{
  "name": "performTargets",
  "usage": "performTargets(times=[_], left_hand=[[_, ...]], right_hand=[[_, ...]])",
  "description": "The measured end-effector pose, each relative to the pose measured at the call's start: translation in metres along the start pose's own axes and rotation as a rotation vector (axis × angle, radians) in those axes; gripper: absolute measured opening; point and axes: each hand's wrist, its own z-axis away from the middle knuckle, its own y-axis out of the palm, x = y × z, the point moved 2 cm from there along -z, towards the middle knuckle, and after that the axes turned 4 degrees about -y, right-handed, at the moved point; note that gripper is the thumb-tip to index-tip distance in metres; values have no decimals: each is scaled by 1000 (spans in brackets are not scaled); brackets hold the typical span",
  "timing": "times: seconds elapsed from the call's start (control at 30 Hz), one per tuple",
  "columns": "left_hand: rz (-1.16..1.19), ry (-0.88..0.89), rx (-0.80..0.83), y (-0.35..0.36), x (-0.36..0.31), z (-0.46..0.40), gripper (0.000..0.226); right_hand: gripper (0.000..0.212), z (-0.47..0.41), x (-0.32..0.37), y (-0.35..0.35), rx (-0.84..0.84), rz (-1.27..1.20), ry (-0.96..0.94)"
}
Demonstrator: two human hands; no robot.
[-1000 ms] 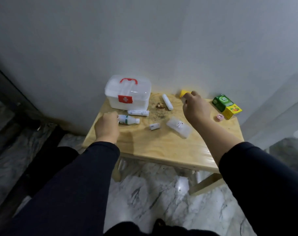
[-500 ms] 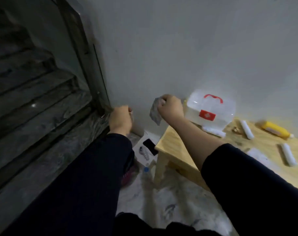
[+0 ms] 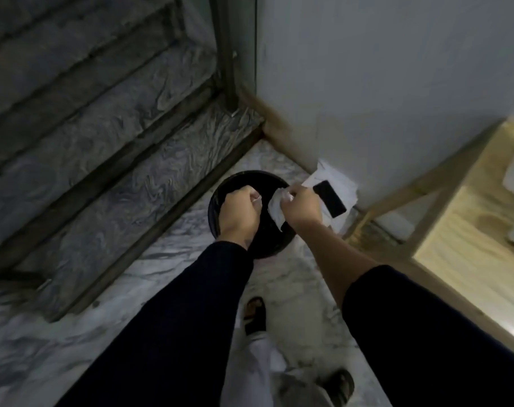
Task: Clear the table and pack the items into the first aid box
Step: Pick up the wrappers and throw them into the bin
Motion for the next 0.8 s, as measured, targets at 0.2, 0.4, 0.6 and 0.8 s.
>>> performTargets(times=[0.2,0.4,0.6,0.8], left_hand=[[-158,-29,122,26,44,-38,29],[-301,-28,203,21,47,-37,28],[-461,165,199,-7,-31,-39,32],[-539,439,133,-17,-152,-12,30]], right_hand=[[39,-34,-23,51,243,144,95],[37,-31,-26,44,331,317,60],[35,-27,-3,-28,170,397,-29],[35,5,2,-143,-85,431,-47]])
